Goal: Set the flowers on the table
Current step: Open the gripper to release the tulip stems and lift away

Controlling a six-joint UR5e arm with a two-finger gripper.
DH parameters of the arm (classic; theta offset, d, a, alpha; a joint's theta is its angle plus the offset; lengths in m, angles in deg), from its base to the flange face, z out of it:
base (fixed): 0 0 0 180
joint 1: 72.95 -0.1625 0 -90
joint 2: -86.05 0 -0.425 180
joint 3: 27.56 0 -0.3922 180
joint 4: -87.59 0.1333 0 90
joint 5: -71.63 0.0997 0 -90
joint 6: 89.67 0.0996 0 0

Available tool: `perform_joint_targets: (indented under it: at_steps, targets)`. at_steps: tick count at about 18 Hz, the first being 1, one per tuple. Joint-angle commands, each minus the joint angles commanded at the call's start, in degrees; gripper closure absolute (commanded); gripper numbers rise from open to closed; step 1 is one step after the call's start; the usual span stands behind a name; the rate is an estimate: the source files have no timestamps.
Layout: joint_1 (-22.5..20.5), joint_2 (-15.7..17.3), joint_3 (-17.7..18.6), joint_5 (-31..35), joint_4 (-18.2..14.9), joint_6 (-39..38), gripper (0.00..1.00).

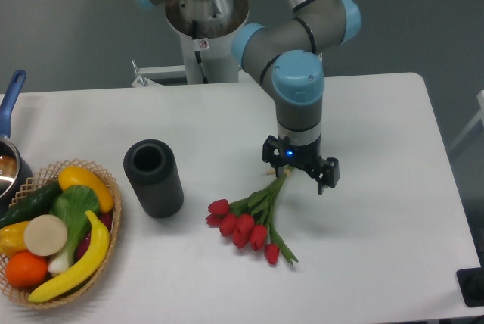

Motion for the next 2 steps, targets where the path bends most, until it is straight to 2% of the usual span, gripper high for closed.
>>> perform_joint_targets:
  at_steps: [2]
  targets:
    - [0.0,0.0,0.0,0.0,0.09,0.44,0.0]
